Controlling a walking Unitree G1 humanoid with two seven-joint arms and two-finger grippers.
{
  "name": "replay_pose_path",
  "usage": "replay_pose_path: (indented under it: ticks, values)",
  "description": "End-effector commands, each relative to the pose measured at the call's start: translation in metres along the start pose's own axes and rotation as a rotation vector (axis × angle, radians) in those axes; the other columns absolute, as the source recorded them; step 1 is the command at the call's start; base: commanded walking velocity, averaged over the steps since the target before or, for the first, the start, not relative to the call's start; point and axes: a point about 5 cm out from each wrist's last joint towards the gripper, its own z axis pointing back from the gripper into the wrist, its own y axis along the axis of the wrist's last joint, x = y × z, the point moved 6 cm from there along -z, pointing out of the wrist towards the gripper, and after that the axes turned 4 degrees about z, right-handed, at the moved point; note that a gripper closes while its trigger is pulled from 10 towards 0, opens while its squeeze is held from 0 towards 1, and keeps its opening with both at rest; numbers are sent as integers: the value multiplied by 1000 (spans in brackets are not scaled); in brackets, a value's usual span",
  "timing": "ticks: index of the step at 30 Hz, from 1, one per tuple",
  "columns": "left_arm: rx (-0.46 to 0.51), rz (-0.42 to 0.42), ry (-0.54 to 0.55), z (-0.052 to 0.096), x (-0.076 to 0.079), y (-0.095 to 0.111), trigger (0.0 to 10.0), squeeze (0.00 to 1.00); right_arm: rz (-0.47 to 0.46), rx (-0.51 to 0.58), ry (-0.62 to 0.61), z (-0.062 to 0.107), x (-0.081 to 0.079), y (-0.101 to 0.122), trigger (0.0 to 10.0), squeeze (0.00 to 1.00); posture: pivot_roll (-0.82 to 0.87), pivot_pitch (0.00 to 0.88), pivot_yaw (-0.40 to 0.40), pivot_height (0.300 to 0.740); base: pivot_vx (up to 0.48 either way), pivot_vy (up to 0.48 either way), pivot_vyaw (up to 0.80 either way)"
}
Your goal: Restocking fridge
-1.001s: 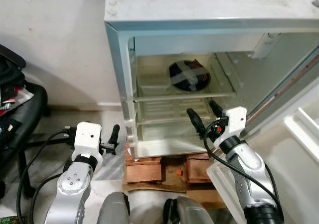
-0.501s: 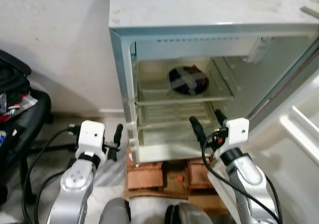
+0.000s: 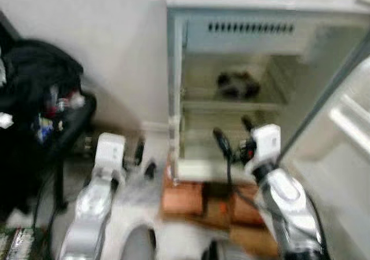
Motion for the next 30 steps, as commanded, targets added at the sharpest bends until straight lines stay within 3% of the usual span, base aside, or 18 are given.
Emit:
replay_pose_path:
  ticks: [1, 5, 8, 10, 13, 15, 18, 24, 30]
  values:
    - [48, -14, 78, -1, -22, 19, 10000, 0, 38, 32, -20, -2, 12, 12, 10000, 0, 73, 42, 17, 740, -259, 0, 0]
    - [52, -25, 89, 0, -29, 19, 10000, 0, -8, 21, -74, 0, 26, 16, 10000, 0, 54, 43, 12, 740, -194, 0, 0]
    - [51, -34, 75, -2, -27, 16, 10000, 0, -17, 6, -82, 2, 27, 14, 10000, 0, 39, 43, 11, 740, 0, 0, 0]
    - [56, -31, 14, -10, -10, 14, 10000, 0, 20, -38, -106, 11, 25, 6, 10000, 0, 15, 33, 4, 740, 0, 0, 0]
    - [60, -29, -11, -14, -3, 13, 10000, 0, 25, -48, -119, 14, 26, 4, 10000, 0, 7, 23, -13, 740, 0, 0, 0]
    - [76, 14, -81, -18, 18, 13, 10000, 0, -23, -36, -162, 11, 23, 2, 10000, 0, 8, 0, -33, 740, 0, 0, 0]
    - [83, 19, -110, -20, 28, 14, 10000, 0, -76, -31, -239, 7, 23, 1, 10000, 0, 7, 0, -28, 740, 0, 0, 0]
    - [59, 5, -119, -19, 29, 7, 10000, 0, -128, -39, -359, 8, 26, -8, 10000, 0, -1, 0, -11, 740, 0, -131, 0]
    - [40, 10, -111, -19, 26, 2, 10000, 0, -110, -58, -307, 8, 24, -11, 10000, 0, -6, 8, -22, 740, 0, -440, 0]
